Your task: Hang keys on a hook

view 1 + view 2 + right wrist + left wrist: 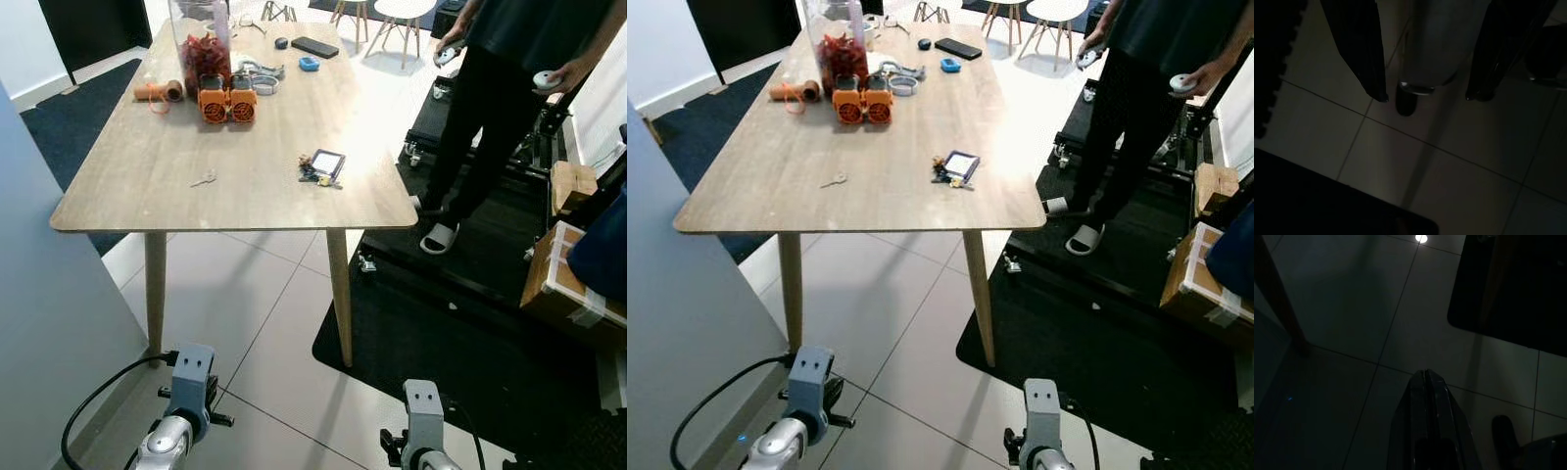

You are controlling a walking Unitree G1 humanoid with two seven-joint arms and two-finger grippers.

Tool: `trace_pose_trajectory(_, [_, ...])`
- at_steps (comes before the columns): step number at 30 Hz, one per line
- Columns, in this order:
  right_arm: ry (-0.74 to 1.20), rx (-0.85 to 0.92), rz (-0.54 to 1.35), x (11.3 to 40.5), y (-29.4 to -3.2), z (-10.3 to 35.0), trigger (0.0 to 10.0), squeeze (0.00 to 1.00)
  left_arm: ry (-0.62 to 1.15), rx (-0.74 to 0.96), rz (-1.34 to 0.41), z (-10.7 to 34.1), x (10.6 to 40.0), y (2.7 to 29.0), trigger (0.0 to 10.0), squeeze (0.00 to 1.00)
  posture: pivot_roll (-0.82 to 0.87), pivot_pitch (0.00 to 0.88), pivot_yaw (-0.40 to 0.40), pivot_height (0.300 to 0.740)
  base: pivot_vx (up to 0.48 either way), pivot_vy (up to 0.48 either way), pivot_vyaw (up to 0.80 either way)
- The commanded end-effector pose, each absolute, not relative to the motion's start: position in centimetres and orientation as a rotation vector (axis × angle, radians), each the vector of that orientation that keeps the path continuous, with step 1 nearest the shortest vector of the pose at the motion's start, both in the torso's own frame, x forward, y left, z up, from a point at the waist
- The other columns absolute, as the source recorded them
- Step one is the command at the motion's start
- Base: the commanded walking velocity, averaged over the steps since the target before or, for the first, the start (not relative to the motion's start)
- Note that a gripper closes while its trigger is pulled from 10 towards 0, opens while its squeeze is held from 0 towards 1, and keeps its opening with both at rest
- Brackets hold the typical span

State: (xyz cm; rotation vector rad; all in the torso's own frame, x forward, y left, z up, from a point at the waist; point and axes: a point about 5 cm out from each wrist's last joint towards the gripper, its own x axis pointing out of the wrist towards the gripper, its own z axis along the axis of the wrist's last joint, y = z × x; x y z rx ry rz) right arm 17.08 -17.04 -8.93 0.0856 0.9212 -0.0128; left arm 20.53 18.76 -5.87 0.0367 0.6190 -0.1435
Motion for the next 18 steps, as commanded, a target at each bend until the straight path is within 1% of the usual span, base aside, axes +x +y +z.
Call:
trace_pose_trajectory(1, [0.928,0.087,-0.024,17.02,-17.29,-8.95,10.0,0.0,0.64,0.021,-0.133,-6.11,20.22,18.94,10.0,0.0,0.08,0.011,-0.047,0.74,0.0,0.0,0.0])
trace_pose_trajectory(3, [0.927,0.087,-0.024,17.03,-17.28,-8.94,10.0,0.0,0.643,0.016,-0.132,-6.14,20.2,18.93,10.0,0.0,0.08,0.011,-0.047,0.74,0.0,0.0,0.0])
trace_pose_trajectory(5, [0.927,0.086,-0.023,17.04,-17.29,-8.94,10.0,0.0,0.644,0.011,-0.133,-6.15,20.2,18.9,10.0,0.0,0.08,0.011,-0.047,0.74,0.0,0.287,0.0])
trace_pose_trajectory(18, [0.929,0.082,-0.021,17.0,-17.43,-8.94,10.0,0.0,0.647,0.006,-0.134,-6.22,20.12,18.76,10.0,0.0,0.08,0.013,-0.05,0.74,0.0,0.441,0.0])
